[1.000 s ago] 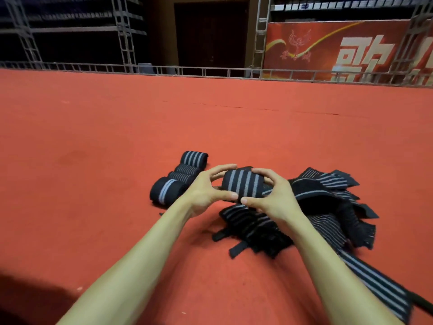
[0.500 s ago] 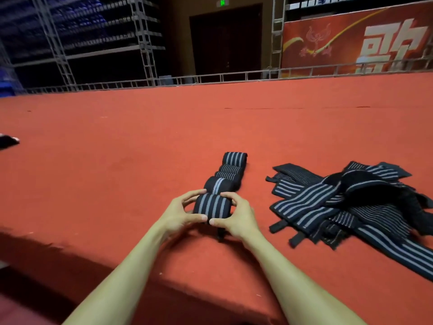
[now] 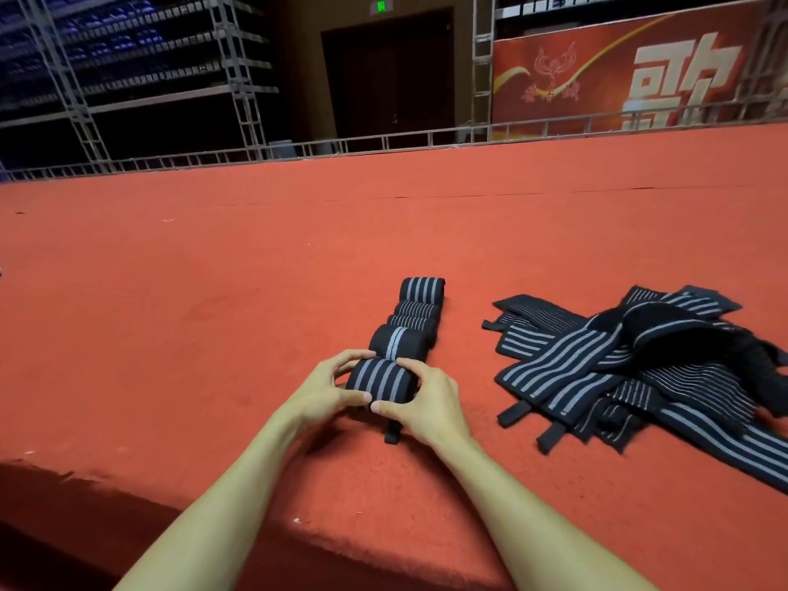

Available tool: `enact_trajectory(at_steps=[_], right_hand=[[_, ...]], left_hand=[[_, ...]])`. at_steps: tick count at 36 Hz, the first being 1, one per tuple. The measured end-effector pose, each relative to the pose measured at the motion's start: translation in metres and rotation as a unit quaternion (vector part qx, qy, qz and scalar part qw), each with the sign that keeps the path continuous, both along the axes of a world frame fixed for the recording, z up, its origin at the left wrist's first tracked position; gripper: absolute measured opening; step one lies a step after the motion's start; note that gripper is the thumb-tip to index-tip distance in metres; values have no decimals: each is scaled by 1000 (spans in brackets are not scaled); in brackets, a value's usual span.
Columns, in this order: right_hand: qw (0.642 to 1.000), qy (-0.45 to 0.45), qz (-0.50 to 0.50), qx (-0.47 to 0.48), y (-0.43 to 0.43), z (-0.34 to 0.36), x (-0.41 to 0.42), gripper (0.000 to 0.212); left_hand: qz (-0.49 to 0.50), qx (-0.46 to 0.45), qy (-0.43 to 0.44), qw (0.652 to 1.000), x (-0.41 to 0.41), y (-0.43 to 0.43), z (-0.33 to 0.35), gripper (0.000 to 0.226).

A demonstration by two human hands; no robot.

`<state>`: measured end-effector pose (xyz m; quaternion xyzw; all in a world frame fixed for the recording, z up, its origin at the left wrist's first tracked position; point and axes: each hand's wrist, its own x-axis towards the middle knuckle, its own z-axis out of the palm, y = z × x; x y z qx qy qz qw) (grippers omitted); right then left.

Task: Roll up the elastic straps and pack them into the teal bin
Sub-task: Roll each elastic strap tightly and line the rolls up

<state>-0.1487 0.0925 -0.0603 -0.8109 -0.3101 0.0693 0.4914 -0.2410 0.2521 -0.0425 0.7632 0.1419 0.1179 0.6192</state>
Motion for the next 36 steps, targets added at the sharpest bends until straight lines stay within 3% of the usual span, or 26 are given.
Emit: enact_trajectory(at_steps=[5, 8, 11, 16, 27, 32, 36], right_hand=[[1000, 0, 6, -10, 8, 1, -4, 85], [1000, -4, 13, -17, 9, 0, -5, 83], [1000, -16, 18, -8, 6, -1, -2, 77], [999, -41, 21, -2, 4, 0, 5, 67], [998, -52, 7, -26, 6, -5, 13, 68], [998, -47, 11, -42, 4, -3, 11, 70], [997, -29, 36, -66, -3, 9, 11, 73]], left_hand=[[44, 53, 3, 998, 4, 3, -1, 41], [64, 139, 6, 988, 4, 7, -3, 46], [56, 160, -7, 985, 2, 7, -5, 32], [43, 165, -38, 985, -1, 7, -13, 34], [10, 167, 22, 986, 6, 15, -3, 44], [4, 213, 19, 977, 4, 9, 4, 43], [-15, 326, 52, 944, 4, 5, 16, 41]])
